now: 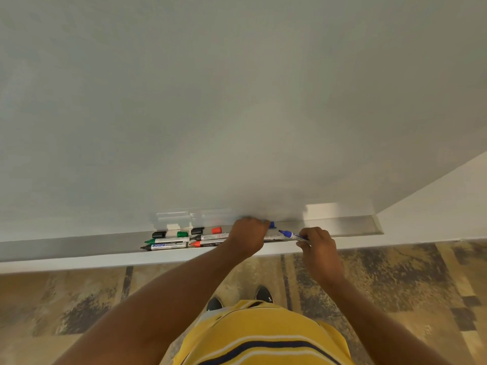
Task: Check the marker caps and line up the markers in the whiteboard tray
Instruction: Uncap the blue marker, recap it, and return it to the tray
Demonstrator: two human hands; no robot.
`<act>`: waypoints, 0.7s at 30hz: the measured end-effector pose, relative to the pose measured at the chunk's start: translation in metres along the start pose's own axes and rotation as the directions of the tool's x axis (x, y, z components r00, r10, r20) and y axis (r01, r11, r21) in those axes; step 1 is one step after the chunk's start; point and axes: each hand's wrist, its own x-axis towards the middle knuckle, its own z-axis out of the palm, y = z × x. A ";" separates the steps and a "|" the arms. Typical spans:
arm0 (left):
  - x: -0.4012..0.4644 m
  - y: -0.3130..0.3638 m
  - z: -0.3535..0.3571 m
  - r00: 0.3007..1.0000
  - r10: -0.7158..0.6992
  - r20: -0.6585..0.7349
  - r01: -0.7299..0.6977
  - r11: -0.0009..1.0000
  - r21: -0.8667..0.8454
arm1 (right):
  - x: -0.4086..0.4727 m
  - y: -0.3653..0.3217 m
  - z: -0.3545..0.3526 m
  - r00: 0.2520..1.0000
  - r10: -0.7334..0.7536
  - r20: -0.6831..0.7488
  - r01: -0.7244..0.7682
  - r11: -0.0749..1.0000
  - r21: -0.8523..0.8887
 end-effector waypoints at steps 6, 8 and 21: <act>0.012 0.014 0.000 0.997 -0.047 0.063 0.045 0.998 0.039 | -0.008 0.010 -0.004 0.999 0.050 0.012 -0.050 0.998 -0.026; 0.013 0.014 0.000 0.996 -0.051 0.075 0.048 0.998 0.041 | -0.009 0.012 -0.006 0.998 0.055 0.015 -0.054 0.998 -0.034; -0.034 0.001 -0.007 0.969 -0.166 -0.185 0.074 0.904 -0.420 | 0.003 -0.016 -0.029 0.998 -0.032 0.058 0.022 0.986 0.163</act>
